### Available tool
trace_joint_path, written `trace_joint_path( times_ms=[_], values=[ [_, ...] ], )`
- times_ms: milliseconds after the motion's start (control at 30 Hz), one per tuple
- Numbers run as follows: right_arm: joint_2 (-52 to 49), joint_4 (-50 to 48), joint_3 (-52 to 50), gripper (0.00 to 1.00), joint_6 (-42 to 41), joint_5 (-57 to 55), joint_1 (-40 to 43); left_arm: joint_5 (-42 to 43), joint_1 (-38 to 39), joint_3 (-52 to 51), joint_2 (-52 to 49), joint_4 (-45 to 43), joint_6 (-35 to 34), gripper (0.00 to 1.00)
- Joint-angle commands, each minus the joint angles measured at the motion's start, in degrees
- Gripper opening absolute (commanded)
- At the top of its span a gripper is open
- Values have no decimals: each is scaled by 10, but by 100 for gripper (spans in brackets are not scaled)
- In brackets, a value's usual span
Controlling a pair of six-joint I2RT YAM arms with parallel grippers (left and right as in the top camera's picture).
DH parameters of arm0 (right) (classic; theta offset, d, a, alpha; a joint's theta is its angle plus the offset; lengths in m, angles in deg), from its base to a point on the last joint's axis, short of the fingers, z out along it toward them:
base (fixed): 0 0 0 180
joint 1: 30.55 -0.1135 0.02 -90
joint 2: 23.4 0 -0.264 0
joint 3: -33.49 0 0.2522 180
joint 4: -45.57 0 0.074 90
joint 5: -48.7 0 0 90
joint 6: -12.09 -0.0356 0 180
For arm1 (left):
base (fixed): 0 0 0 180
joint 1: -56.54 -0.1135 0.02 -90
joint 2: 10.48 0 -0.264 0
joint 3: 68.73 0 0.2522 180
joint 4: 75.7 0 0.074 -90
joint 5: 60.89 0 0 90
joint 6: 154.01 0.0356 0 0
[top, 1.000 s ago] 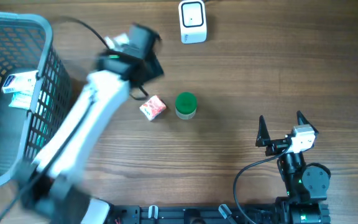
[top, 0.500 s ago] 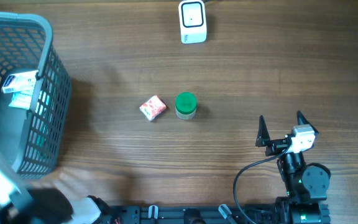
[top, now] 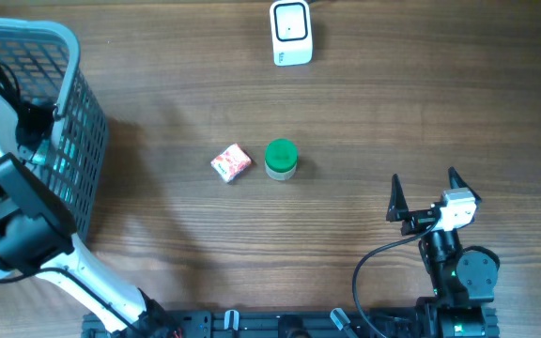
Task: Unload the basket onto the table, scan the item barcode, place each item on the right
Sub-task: 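Reach the left gripper into the basket and grasp the teal package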
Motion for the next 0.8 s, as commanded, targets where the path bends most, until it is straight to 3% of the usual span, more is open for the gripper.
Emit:
trace_joint_path(
  times_ms=[0, 67, 200, 267, 300, 567, 767],
  values=[
    [2, -3, -1, 100, 11, 9, -3, 7, 5, -1, -40, 8, 11, 100],
    [2, -3, -1, 100, 11, 9, -3, 7, 5, -2, -42, 24, 11, 96],
    [2, -3, -1, 100, 11, 9, -3, 7, 5, -2, -42, 49, 11, 60],
    [2, -3, -1, 100, 11, 9, -3, 7, 5, -2, -40, 56, 11, 52],
    [2, -3, -1, 100, 11, 9, -3, 7, 4, -2, -33, 57, 11, 42],
    [2, -3, -1, 100, 11, 9, -3, 9, 2, 92, 151, 85, 3, 43],
    [2, -3, -1, 100, 11, 9, -3, 160, 14, 135, 377, 120, -9, 47]
  ],
)
